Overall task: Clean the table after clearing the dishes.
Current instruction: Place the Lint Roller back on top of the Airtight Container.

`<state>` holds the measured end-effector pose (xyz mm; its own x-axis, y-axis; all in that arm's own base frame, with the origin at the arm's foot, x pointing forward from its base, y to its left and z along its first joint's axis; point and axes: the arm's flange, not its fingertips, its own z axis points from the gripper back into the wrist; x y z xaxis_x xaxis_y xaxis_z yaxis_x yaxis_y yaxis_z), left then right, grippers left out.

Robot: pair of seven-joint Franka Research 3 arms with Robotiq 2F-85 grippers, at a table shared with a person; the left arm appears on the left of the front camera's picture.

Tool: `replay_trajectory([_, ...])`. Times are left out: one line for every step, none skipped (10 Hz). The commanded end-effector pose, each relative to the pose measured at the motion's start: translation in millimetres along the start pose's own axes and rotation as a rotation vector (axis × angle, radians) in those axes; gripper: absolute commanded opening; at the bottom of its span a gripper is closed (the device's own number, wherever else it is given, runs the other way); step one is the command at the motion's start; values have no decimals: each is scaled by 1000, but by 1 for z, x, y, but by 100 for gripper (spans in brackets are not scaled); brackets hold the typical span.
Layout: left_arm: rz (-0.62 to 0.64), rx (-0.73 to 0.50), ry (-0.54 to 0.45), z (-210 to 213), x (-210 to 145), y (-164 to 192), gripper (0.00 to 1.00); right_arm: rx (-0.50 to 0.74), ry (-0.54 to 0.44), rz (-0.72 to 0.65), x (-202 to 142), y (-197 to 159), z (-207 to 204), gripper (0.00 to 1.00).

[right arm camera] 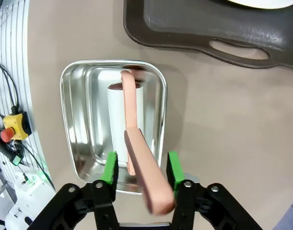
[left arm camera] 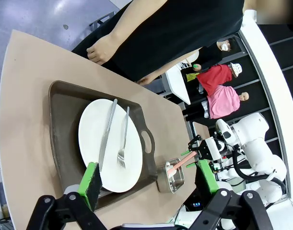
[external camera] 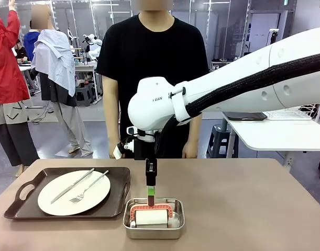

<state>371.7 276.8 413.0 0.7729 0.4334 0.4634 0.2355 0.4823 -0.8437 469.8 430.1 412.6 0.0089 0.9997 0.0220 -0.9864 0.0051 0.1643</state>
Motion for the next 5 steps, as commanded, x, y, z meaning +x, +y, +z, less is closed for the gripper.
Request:
replay_trajectory([-3, -2, 0, 4, 2, 0, 100, -45, -10, -41, -7, 9, 9, 67])
replay_trajectory([-3, -2, 0, 4, 2, 0, 100, -49, -16, -44, -10, 9, 13, 100])
replay_trajectory([-3, -2, 0, 4, 2, 0, 100, -55, -21, -49, -11, 8, 16, 98])
replay_trajectory([-3, -2, 0, 4, 2, 0, 100, -61, -27, -52, -13, 8, 19, 100])
replay_trajectory([-3, -2, 0, 4, 2, 0, 100, -65, -33, -55, -13, 7, 21, 100])
